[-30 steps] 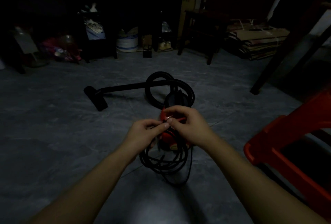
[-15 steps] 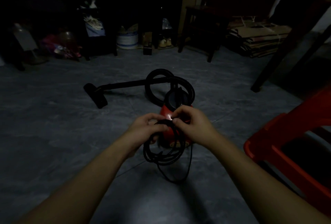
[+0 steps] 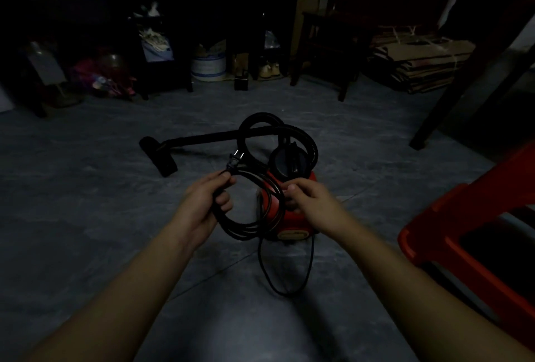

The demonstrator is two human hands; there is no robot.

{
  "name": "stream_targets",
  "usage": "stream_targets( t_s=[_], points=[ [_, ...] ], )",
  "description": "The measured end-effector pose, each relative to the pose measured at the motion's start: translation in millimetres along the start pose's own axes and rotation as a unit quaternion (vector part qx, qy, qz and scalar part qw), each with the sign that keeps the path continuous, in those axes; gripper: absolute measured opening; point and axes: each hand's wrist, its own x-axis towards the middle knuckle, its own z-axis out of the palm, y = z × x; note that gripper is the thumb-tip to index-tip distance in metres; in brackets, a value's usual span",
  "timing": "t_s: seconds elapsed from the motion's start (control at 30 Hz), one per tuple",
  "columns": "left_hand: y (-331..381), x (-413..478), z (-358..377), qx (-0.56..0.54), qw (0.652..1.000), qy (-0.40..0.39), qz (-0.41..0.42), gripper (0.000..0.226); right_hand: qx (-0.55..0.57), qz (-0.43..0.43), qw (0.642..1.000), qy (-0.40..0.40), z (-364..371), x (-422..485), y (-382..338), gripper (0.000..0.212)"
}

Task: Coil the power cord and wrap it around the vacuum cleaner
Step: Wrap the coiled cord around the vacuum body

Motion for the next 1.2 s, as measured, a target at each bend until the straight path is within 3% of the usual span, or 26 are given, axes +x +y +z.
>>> stream_targets(
  t_s=[0.33,0.5,0.87,1.2],
  points=[
    [4.3,-1.9,-5.0,-0.073,0.996,-0.006,-0.04,0.02,0.015,0.032,0.999,-0.021,7.3,-2.3,-5.9,0.019],
    [-5.6,-4.1,-7.3,0.008,1.0,0.005,-0.01,0.015,0.005,0.024,0.999,-0.028,8.4,-8.3,-6.3,0.016],
    [-9.6,-6.6,-12.6,0.078,0.996,0.029,0.024,0.011,0.135,0.094,0.984,-0.069,10.4,-14.1,-19.0,0.018],
    [-18.2,-14.0,-20.8,0.295,0.949,0.08,0.078,0.026,0.186,0.138,0.969,-0.085,13.9,-14.4,-29.7,0.022]
  ],
)
